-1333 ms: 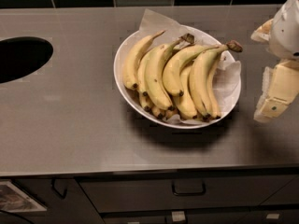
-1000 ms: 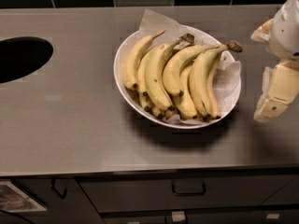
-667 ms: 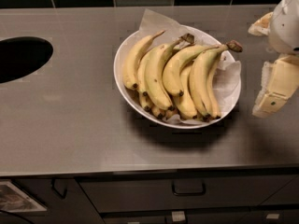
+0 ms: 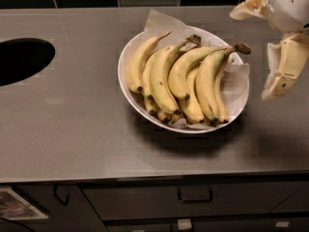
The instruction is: Pick banana from white bowl
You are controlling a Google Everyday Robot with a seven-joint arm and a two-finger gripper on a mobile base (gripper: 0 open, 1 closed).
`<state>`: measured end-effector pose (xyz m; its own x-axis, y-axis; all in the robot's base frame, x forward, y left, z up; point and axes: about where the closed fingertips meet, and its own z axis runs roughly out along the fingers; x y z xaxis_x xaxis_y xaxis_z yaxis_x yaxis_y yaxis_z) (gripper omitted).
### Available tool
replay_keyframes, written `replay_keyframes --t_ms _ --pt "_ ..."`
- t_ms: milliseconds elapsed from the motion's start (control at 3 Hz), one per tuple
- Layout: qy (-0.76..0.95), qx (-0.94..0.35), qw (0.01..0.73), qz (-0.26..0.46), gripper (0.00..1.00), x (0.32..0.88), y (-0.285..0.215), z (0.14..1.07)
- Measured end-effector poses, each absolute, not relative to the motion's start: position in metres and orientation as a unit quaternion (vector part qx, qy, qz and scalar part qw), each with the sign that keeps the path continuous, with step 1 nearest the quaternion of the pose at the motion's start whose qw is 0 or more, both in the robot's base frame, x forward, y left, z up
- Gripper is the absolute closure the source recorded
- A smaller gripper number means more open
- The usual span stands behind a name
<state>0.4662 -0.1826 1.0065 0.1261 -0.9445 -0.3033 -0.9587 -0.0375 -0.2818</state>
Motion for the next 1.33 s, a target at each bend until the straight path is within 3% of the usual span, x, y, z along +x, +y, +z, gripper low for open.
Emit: replay_keyframes --t_ms 1333 --pt "0.529 -0.819 0.22 0.019 0.0 0.471 -0.154 1.027"
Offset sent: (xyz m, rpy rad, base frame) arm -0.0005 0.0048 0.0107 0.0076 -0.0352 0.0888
